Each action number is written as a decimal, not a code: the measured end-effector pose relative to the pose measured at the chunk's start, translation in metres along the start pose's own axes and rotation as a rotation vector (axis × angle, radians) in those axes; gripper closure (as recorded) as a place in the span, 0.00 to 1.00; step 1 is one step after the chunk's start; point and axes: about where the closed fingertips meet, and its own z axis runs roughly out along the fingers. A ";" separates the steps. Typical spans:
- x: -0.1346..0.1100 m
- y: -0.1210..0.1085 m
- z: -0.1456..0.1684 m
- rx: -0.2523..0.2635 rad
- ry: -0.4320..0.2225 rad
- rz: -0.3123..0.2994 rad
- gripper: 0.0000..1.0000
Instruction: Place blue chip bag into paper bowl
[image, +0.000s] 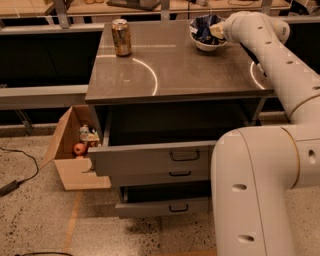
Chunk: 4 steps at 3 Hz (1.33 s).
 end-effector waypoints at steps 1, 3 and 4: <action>-0.010 -0.020 -0.026 -0.012 -0.010 0.001 0.00; -0.001 -0.093 -0.093 0.070 0.043 -0.009 0.00; -0.001 -0.096 -0.096 0.075 0.047 -0.011 0.00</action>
Offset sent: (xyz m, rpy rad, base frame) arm -0.0767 -0.0845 0.0682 -0.0049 -0.0075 -0.0316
